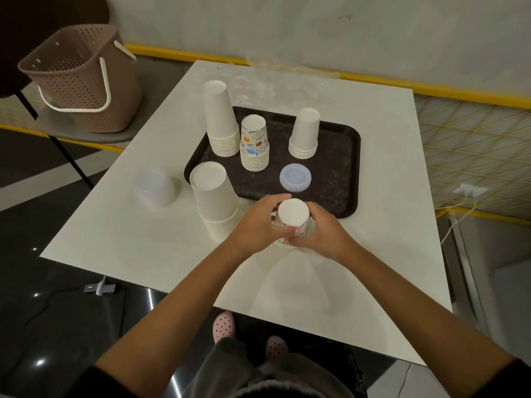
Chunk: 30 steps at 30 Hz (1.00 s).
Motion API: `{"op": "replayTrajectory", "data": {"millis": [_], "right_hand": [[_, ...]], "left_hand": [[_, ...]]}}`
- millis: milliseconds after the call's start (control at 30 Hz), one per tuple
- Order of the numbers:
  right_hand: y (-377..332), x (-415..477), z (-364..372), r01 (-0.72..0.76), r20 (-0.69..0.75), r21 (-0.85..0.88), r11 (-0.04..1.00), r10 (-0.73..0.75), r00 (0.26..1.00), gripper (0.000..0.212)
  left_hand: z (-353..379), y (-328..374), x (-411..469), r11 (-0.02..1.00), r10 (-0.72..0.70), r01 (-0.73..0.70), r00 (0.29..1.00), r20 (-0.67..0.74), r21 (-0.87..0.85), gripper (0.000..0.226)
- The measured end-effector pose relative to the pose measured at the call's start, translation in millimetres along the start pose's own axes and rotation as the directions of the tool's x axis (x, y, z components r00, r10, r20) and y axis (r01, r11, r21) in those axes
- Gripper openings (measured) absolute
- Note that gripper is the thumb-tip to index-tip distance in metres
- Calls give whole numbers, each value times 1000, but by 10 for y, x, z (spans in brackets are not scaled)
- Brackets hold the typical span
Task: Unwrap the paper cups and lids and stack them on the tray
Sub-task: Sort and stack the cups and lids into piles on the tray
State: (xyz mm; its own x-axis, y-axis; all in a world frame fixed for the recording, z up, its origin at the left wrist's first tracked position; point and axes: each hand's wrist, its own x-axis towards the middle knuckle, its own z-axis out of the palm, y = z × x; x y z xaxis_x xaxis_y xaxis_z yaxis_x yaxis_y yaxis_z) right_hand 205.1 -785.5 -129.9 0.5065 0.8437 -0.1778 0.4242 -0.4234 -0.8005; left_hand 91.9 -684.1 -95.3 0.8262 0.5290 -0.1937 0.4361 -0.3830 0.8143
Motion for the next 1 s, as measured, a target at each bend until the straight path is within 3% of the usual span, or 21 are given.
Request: {"op": "replayTrajectory", "data": {"millis": [233,600,1000], "right_hand": [[-363,73,-432,135,-52,37,990,-133,990,67],[-951,435,-750,252,-106,29,967,-247,963,70],[-1294,1271,-526,120,-182,0,993,-118,976,70]], "left_hand": [[-322,522,44,994,107,-108,992,-64,-6,65],[-1008,959,337,955,251,-233,965,-76,184,67],[-1623,640,1173,951,253,-251,967,13,179,69]]}}
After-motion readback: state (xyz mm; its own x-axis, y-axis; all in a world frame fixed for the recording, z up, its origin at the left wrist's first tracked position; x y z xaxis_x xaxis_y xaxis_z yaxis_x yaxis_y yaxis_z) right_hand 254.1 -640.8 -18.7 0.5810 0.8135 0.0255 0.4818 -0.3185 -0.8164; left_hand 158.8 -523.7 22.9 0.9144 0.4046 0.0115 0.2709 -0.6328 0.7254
